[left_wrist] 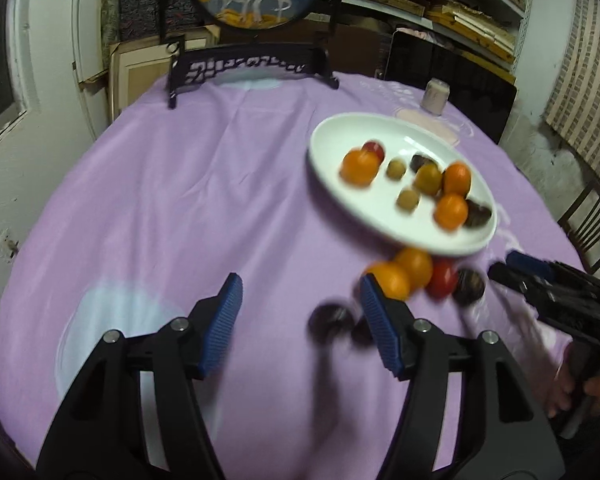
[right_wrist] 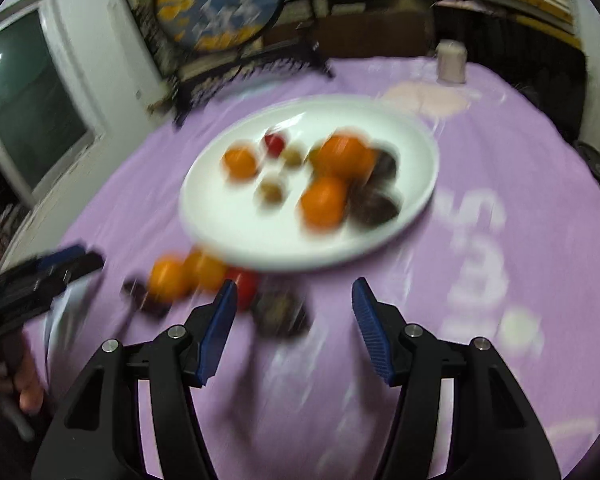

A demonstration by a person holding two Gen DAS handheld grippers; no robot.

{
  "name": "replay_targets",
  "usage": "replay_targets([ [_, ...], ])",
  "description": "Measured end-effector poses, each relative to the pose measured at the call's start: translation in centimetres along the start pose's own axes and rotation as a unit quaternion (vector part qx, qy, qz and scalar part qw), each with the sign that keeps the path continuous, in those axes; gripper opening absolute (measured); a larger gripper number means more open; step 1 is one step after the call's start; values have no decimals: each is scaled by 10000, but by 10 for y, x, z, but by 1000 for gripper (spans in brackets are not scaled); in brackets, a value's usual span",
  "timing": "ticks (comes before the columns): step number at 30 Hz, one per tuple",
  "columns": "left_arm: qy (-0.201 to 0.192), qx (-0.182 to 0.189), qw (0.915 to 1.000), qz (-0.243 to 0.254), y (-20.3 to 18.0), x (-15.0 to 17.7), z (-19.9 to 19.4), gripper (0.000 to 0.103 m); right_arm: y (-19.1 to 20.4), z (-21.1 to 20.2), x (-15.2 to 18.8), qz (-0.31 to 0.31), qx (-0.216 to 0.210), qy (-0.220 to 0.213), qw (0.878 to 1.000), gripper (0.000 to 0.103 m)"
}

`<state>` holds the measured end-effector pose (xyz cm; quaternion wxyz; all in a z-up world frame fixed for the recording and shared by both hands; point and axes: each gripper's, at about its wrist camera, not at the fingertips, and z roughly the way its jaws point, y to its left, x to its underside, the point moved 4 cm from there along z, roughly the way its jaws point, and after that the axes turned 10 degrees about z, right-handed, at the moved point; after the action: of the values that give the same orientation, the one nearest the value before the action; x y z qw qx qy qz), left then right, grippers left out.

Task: Organize fruits
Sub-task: 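Grasp a dark plum with the right tool while the left tool grasps a cherry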

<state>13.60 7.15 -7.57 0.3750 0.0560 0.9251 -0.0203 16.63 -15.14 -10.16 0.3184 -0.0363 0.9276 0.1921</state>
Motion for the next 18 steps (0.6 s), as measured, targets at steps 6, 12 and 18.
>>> replay_targets([
  [6, 76, 236, 9997, 14, -2, 21, -7, 64, 25, 5, 29, -419, 322, 200, 9984, 60],
  [12, 28, 345, 9993, 156, -14, 27, -15, 66, 27, 17, 24, -489, 603, 226, 9967, 60],
  [18, 161, 549, 9978, 326, -35, 31, -7, 66, 21, 41, 12, -548, 776, 338, 9949, 53],
])
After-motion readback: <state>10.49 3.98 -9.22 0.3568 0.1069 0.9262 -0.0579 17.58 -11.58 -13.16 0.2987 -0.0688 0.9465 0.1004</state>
